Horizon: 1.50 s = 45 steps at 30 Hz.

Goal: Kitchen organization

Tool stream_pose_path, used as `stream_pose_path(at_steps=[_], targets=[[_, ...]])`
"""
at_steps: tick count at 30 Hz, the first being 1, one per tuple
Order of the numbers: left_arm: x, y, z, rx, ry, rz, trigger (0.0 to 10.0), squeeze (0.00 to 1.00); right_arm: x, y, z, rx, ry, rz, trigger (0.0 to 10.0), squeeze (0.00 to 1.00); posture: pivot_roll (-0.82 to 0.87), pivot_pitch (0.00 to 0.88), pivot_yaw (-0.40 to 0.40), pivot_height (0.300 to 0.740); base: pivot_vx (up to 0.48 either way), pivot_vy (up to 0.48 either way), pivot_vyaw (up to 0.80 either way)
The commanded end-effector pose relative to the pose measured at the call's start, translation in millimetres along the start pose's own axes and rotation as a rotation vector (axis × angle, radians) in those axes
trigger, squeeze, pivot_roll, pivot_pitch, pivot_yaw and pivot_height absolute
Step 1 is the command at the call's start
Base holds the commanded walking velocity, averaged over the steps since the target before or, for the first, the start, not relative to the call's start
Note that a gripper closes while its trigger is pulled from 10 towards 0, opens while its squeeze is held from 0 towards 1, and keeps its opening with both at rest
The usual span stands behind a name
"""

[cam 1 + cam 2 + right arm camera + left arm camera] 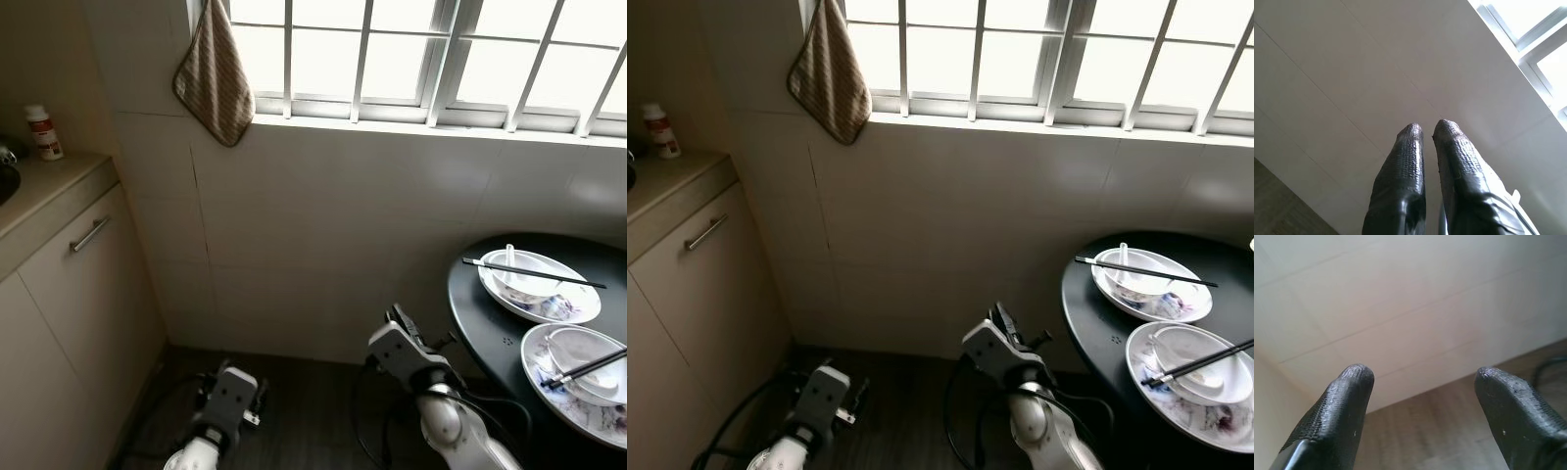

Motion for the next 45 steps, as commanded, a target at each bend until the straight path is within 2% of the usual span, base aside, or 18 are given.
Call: stream_pose_path(at_steps=[1, 2, 3, 5, 6, 9, 14, 18, 21, 23, 24, 26, 29, 37, 45], targets=[[2, -10.6, -2.2, -0.028, -0.005, 0.013, 10.0, 0.00, -26, -7.7, 2.5, -0.027, 0.114, 0.028, 10.0, 0.00, 0.02, 0.000, -0.043, 0.740, 0.000, 0.000, -0.64], [2, -10.6, -2.2, -0.028, -0.005, 0.013, 10.0, 0.00, -28, -8.1, 2.5, -0.029, 0.123, 0.031, 10.0, 0.00, 0.02, 0.000, -0.043, 0.740, 0.000, 0.000, -0.64], [2, -10.6, -2.6, -0.030, -0.004, 0.012, 10.0, 0.00, -41, -17.1, 3.5, -0.077, 0.186, 0.047, 10.0, 0.00, 0.02, 0.000, -0.042, 0.740, 0.000, 0.000, -0.76], [1, -10.4, -2.8, -0.031, -0.004, 0.011, 10.0, 0.00, -46, -23.2, 4.1, -0.108, 0.209, 0.101, 10.0, 0.00, 0.02, 0.000, -0.041, 0.740, 0.000, 0.000, -0.76], [1, -10.2, -3.1, -0.032, -0.004, 0.012, 10.0, 0.00, -50, -28.2, 4.2, -0.130, 0.225, 0.161, 10.0, 0.00, 0.01, 0.000, -0.040, 0.740, 0.000, 0.000, -0.74], [1, -9.9, -3.4, -0.032, -0.003, 0.012, 10.0, 0.00, -53, -30.4, 4.3, -0.137, 0.243, 0.161, 10.0, 0.00, 0.01, 0.000, -0.039, 0.740, 0.000, 0.000, -0.73], [1, -9.4, -4.7, -0.035, -0.005, 0.010, 10.0, 0.00, -48, -28.5, 0.3, -0.116, 0.203, 0.228, 10.0, 0.00, 0.01, 0.000, -0.037, 0.740, 0.000, 0.000, -0.11], [2, -9.0, -5.3, -0.034, -0.007, 0.010, 10.0, 0.00, -42, -24.2, -2.1, -0.096, 0.163, 0.247, 10.0, 0.00, 0.02, 0.000, -0.038, 0.740, 0.000, 0.000, 0.00], [2, -8.8, -5.7, -0.034, -0.007, 0.011, 10.0, 0.00, -45, -23.5, -2.5, -0.092, 0.191, 0.245, 10.0, 0.00, 0.02, 0.000, -0.038, 0.740, 0.000, 0.000, 0.00], [2, -8.5, -6.0, -0.034, -0.008, 0.012, 10.0, 0.00, -51, -22.9, -1.9, -0.079, 0.216, 0.185, 10.0, 0.00, 0.02, 0.000, -0.038, 0.740, 0.000, 0.000, 0.00], [2, -8.4, -6.0, -0.033, -0.008, 0.012, 10.0, 0.00, -52, -26.0, -1.2, -0.095, 0.213, 0.138, 10.0, 1.00, 0.02, 0.000, -0.038, 0.740, 0.000, 0.000, 0.00], [3, -8.1, -6.2, -0.033, -0.008, 0.012, 10.0, 0.00, -50, -25.9, -1.9, -0.075, 0.197, 0.113, 10.0, 1.00, 0.02, 0.000, -0.036, 0.740, 0.000, 0.000, 0.00], [3, -8.0, -6.6, -0.033, -0.008, 0.012, 10.0, 0.00, -54, -26.0, -3.0, -0.064, 0.214, 0.157, 10.0, 1.00, 0.02, 0.000, -0.036, 0.740, 0.000, 0.000, 0.00], [3, -7.9, -6.9, -0.033, -0.009, 0.013, 10.0, 0.00, -59, -23.4, -4.3, -0.034, 0.230, 0.181, 10.0, 1.00, 0.02, 0.000, -0.037, 0.740, 0.000, 0.000, 0.00], [2, -7.7, -7.2, -0.033, -0.007, 0.014, 10.0, 0.00, -77, -22.4, 1.7, 0.018, 0.280, 0.204, 10.0, 1.00, 0.01, 0.000, -0.037, 0.740, 0.000, 0.000, 0.00]])
Point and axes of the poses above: a point about 5 cm out from each wrist's last joint towards the gripper, its own z axis pointing back from the gripper into the wrist, its own x axis along the axis of the wrist's last joint, y = z × x, the point moved 4 cm from there along -z, pointing out of the wrist towards the gripper, and after that the axes turned 12 degrees about z, right-handed, at the moved point
